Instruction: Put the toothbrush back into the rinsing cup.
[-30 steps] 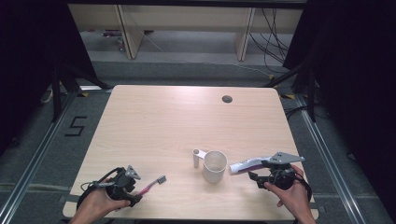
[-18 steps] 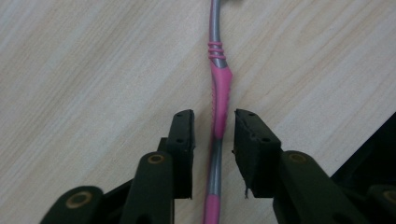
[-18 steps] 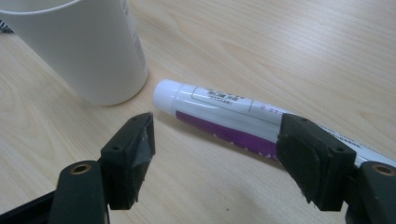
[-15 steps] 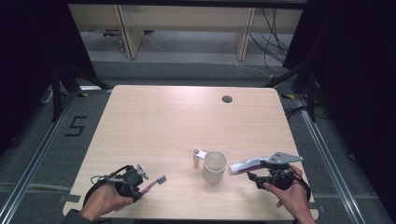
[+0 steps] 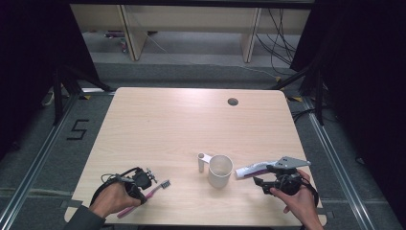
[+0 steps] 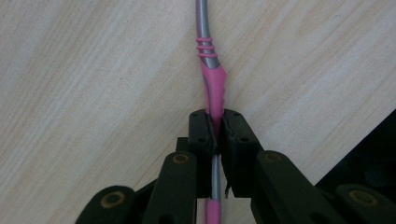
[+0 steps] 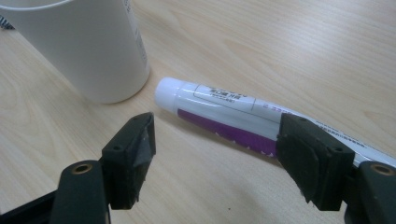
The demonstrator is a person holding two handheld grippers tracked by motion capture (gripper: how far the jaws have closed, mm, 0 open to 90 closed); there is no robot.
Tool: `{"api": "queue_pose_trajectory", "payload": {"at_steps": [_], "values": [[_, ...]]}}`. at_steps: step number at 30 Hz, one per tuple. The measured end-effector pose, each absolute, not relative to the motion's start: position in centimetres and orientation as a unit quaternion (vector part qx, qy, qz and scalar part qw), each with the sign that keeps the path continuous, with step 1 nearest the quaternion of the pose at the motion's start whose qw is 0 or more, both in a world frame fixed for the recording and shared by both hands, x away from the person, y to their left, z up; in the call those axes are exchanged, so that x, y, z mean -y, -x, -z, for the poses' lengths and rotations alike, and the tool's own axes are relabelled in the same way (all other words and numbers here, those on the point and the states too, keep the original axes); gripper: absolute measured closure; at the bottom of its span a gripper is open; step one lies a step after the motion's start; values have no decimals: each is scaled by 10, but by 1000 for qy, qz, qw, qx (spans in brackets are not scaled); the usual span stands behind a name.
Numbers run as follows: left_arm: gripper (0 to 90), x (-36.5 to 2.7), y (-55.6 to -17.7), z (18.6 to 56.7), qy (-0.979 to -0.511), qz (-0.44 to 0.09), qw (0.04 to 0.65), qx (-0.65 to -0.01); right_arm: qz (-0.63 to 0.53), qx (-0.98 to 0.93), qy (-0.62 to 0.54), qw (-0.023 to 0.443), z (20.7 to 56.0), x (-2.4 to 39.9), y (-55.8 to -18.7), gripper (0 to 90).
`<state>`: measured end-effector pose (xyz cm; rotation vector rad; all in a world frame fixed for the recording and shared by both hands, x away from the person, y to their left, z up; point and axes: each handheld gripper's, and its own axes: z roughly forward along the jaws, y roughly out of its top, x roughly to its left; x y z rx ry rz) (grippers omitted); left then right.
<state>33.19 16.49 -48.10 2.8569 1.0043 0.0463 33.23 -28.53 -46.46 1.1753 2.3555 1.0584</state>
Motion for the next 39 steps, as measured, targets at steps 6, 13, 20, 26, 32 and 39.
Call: {"api": "queue_pose_trajectory", "payload": {"at_steps": [6, 13, 20, 26, 32, 39], "values": [[827, -163, -333, 480, -947, -13, 44, -318, -370, -822, -404, 153, 465, 287, -333, 292], [830, -163, -333, 480, -955, -27, 51, -291, -371, -822, -404, 154, 465, 287, -333, 292], [830, -171, -338, 459, -945, -57, 106, -305, -374, -818, -406, 161, 464, 289, -333, 292], [829, -178, -343, 447, -928, -85, 172, -318, -379, -815, -412, 149, 464, 291, -333, 292], [829, -176, -344, 446, -907, -92, 231, -341, -374, -815, -418, 148, 465, 289, -331, 291], [830, -166, -354, 449, -875, -118, 325, -338, -370, -820, -411, 145, 468, 290, -332, 289]]}}
